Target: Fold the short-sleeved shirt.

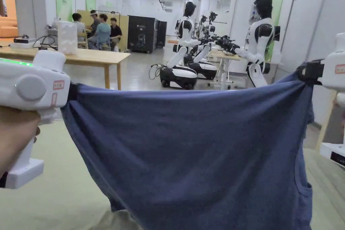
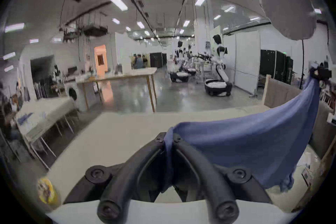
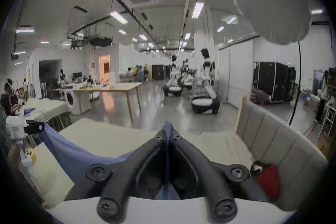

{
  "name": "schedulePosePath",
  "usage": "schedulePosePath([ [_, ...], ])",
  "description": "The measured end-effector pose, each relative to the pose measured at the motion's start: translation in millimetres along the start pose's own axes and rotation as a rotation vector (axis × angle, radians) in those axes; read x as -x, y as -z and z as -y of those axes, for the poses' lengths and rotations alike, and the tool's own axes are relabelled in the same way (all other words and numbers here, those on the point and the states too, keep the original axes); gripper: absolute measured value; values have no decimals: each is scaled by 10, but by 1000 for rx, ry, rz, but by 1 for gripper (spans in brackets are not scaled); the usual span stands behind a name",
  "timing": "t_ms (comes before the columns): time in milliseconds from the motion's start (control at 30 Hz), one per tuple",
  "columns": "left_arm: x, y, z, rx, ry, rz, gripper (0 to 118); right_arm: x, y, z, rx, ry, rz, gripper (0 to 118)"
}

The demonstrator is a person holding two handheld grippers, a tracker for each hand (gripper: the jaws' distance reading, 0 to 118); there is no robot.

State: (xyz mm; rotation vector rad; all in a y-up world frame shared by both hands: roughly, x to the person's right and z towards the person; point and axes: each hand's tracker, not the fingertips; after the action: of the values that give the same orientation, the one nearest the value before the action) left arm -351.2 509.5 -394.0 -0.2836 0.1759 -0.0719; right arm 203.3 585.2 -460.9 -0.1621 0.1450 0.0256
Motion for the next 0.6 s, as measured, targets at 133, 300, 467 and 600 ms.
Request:
schedulePosePath([
  [133,-42,151,-623,-42,66,-53,0,42,-72,-518,-96,11,29,3],
  [300,-53,107,-1182,-111,115,-91,0,89,11,-931,-157,-14,55,3],
  [467,-88,89,-1230,-151,147,-118,0,140,122,-925,-190,-26,85,3],
  [600,-152,268,-920,-128,153,-99,0,80,371,-601,-155,-7,94,3],
])
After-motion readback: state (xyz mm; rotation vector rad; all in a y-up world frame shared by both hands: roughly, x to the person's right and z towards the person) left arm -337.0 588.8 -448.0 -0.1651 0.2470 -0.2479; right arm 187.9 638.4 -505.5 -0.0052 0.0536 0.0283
